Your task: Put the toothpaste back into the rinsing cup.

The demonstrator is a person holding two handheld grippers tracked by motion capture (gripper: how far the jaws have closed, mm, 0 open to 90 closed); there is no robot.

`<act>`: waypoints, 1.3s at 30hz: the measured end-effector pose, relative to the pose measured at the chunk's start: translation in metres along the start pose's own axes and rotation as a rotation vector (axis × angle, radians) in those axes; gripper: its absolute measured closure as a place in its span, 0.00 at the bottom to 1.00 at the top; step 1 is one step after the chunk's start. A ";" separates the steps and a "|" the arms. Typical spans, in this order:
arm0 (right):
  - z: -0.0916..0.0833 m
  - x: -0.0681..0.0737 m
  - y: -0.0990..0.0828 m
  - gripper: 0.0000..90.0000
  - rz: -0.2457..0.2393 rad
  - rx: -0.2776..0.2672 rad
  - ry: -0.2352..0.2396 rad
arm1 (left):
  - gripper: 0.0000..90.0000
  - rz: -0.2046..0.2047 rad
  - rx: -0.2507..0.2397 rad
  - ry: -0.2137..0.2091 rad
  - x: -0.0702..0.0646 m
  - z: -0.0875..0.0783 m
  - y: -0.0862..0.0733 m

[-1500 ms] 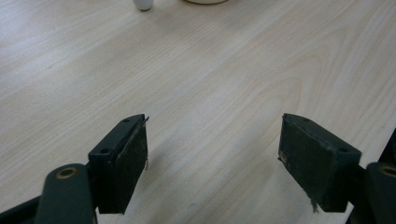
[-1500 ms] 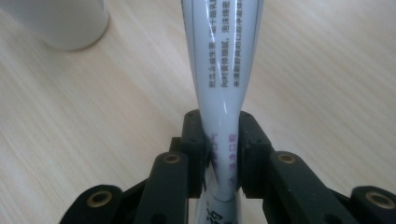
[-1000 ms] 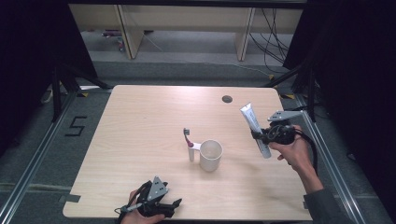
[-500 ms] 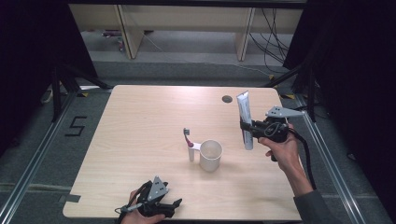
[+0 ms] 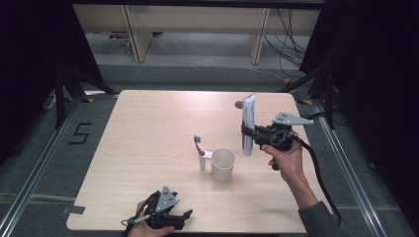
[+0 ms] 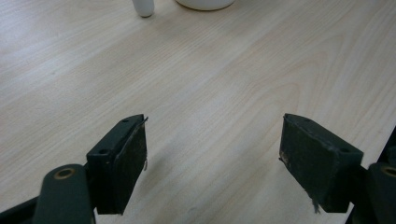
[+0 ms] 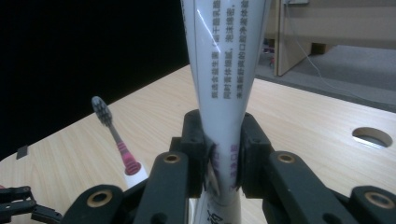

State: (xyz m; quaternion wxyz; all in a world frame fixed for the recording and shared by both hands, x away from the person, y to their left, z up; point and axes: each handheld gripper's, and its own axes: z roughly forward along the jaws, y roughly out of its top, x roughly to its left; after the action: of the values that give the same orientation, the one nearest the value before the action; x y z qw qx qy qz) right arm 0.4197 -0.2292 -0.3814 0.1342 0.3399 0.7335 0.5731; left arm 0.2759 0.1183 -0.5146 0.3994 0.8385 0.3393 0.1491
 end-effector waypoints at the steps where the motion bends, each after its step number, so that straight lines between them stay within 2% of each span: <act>1: 0.001 0.001 0.001 0.85 -0.014 -0.009 0.000 | 0.25 -0.003 -0.007 -0.004 0.000 0.001 0.000; 2: 0.002 0.004 0.001 0.85 0.015 -0.007 0.012 | 0.25 -0.001 -0.005 -0.004 0.000 0.000 0.000; 6: 0.010 0.010 0.002 0.85 0.000 -0.008 0.043 | 0.25 -0.006 -0.013 -0.007 0.000 0.001 0.000; 10: 0.018 0.014 0.000 0.85 -0.008 0.001 0.050 | 0.25 -0.006 -0.010 -0.007 0.000 0.000 0.000; 11: 0.020 0.016 0.000 0.85 0.002 0.006 0.055 | 0.25 -0.008 -0.012 -0.006 0.000 0.000 0.001; 12: 0.022 0.016 -0.001 0.85 -0.012 0.000 0.053 | 0.25 -0.010 -0.012 -0.005 0.000 0.000 0.001; 14: 0.024 0.019 -0.002 0.85 0.009 0.005 0.058 | 0.25 -0.003 -0.006 -0.005 0.000 -0.001 0.000; 17: 0.028 0.021 -0.002 0.85 -0.010 0.003 0.068 | 0.25 -0.021 -0.023 -0.003 0.000 0.000 0.000; 18: 0.028 0.023 -0.002 0.85 0.008 0.000 0.067 | 0.25 -0.004 -0.008 0.006 0.001 0.000 0.000; 20: 0.031 0.023 -0.002 0.85 0.002 -0.008 0.078 | 0.25 -0.008 -0.013 -0.002 0.001 -0.001 0.000; 22: 0.032 0.022 -0.003 0.85 -0.018 -0.006 0.064 | 0.25 -0.011 -0.015 0.008 0.001 -0.001 0.001; 26: 0.036 0.024 -0.006 0.85 -0.002 0.004 0.072 | 0.25 -0.019 -0.025 0.002 0.000 0.000 0.001; 27: 0.037 0.023 -0.006 0.85 -0.022 -0.001 0.075 | 0.25 -0.020 -0.025 0.002 0.000 0.000 0.001; 29: 0.039 0.024 -0.008 0.85 -0.024 -0.005 0.077 | 0.25 -0.003 -0.008 0.007 0.001 0.000 0.001; 31: 0.041 0.026 -0.011 0.85 -0.008 0.018 0.072 | 0.25 -0.017 -0.022 -0.001 0.000 0.000 0.000; 32: 0.043 0.026 -0.012 0.85 -0.012 0.016 0.076 | 0.25 0.001 -0.009 0.009 0.001 -0.001 0.001; 34: 0.043 0.027 -0.014 0.85 -0.034 0.038 0.064 | 0.25 -0.017 -0.023 0.001 0.000 0.000 0.001; 35: 0.045 0.027 -0.017 0.85 -0.027 0.035 0.074 | 0.25 0.002 -0.007 0.004 0.001 -0.001 0.001; 36: 0.046 0.027 -0.019 0.85 -0.045 0.038 0.067 | 0.25 -0.005 -0.013 0.002 0.001 -0.001 0.000; 37: 0.046 0.028 -0.020 0.85 -0.034 0.050 0.068 | 0.25 -0.006 -0.016 -0.002 0.000 -0.001 0.001; 39: 0.048 0.028 -0.025 0.85 -0.052 0.059 0.067 | 0.25 -0.009 -0.016 -0.001 0.000 0.000 0.001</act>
State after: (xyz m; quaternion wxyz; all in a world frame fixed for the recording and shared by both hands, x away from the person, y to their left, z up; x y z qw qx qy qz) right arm 0.4192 -0.1778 -0.4138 0.1141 0.3054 0.7628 0.5585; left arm 0.2762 0.1182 -0.5139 0.4069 0.8339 0.3416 0.1493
